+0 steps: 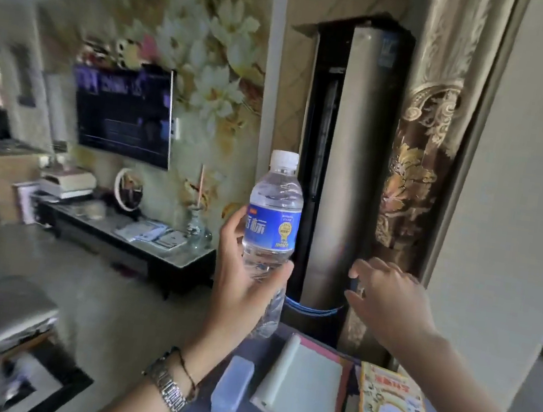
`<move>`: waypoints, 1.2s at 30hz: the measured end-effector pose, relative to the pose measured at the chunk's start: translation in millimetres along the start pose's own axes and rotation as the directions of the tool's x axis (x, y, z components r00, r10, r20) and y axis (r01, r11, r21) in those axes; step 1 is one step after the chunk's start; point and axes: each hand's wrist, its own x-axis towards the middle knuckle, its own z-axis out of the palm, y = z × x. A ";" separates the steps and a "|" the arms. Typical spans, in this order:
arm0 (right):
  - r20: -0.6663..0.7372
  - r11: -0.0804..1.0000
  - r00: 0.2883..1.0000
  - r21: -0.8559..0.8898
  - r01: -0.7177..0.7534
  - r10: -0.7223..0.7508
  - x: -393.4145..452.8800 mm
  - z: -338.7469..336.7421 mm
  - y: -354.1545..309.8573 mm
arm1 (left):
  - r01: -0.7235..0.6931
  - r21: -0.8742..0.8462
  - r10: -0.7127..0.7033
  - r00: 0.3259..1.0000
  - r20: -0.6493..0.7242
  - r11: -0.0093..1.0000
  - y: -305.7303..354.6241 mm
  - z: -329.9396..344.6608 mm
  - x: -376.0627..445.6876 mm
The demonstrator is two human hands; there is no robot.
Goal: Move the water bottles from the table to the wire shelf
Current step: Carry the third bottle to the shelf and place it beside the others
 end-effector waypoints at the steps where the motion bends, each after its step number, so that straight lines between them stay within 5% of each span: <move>1: -0.006 0.999 0.999 -0.003 0.050 -0.050 3.1 -3.2 -9.4 | -0.013 0.046 0.015 0.999 -0.046 0.999 9.4 -10.4 -3.7; 10: -0.113 0.879 0.912 0.245 0.409 -0.393 -7.2 -50.6 -151.3 | -0.034 0.313 0.138 0.939 -0.314 0.949 115.5 -131.4 -55.8; 18: -0.246 0.607 0.716 0.396 0.689 -0.653 -68.1 -114.3 -311.5 | 0.051 0.600 0.315 0.814 -0.488 0.798 233.5 -261.1 -130.8; 36: -0.590 -0.163 0.267 0.573 0.803 -0.762 -357.2 -311.6 -635.9 | 0.392 0.845 0.593 0.602 -0.535 0.365 539.1 -478.4 -378.4</move>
